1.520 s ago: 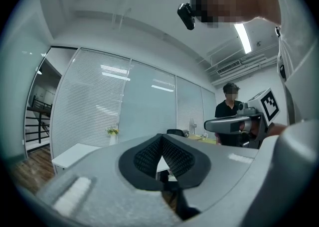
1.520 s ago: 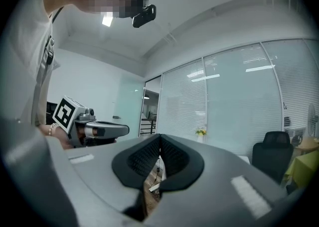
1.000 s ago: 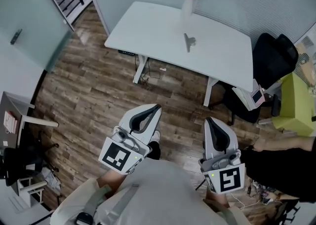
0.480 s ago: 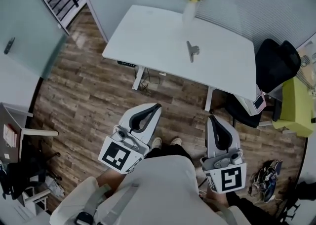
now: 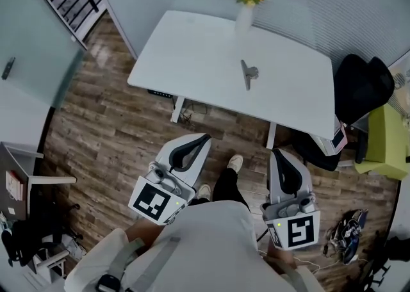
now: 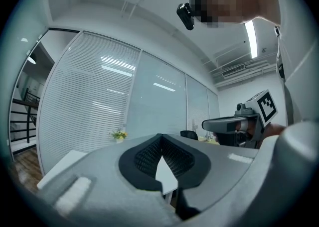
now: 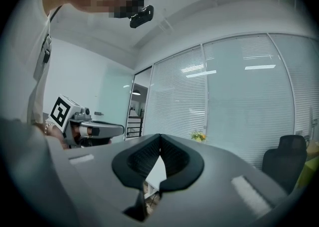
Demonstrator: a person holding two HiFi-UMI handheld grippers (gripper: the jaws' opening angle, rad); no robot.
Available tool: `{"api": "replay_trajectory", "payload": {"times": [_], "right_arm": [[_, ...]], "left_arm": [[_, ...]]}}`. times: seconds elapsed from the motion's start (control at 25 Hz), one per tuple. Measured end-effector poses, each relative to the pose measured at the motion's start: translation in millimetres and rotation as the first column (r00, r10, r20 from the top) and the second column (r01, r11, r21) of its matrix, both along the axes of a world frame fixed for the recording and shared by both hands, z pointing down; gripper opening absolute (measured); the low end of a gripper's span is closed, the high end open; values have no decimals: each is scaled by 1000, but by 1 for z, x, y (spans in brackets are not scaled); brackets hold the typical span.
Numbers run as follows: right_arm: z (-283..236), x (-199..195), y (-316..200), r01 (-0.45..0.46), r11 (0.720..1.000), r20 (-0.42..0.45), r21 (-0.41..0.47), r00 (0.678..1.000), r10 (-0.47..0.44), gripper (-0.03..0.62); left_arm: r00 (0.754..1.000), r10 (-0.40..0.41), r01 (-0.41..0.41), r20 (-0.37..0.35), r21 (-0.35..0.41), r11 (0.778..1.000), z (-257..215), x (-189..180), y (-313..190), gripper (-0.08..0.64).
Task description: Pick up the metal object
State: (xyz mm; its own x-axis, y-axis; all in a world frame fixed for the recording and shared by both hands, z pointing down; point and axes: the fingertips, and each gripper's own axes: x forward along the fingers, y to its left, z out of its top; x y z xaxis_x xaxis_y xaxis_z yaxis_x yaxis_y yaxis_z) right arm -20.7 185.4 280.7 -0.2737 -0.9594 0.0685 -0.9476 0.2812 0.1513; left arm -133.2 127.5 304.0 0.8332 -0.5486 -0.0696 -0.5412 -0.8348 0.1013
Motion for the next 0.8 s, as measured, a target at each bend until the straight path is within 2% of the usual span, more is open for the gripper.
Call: {"api": "replay_trajectory", "payload": {"times": [0.36,0.8], "right_arm": [[2,59,-62,-27,1000,16,7,1000,27,3],[-9,152,-144,-21,999,19,26,1000,20,3]], "left_arm": [[1000,18,-19,15,10,1000,0,57,-63,-2],[1000,20,-21,16,33,999,-16,153,-145,-2]]}}
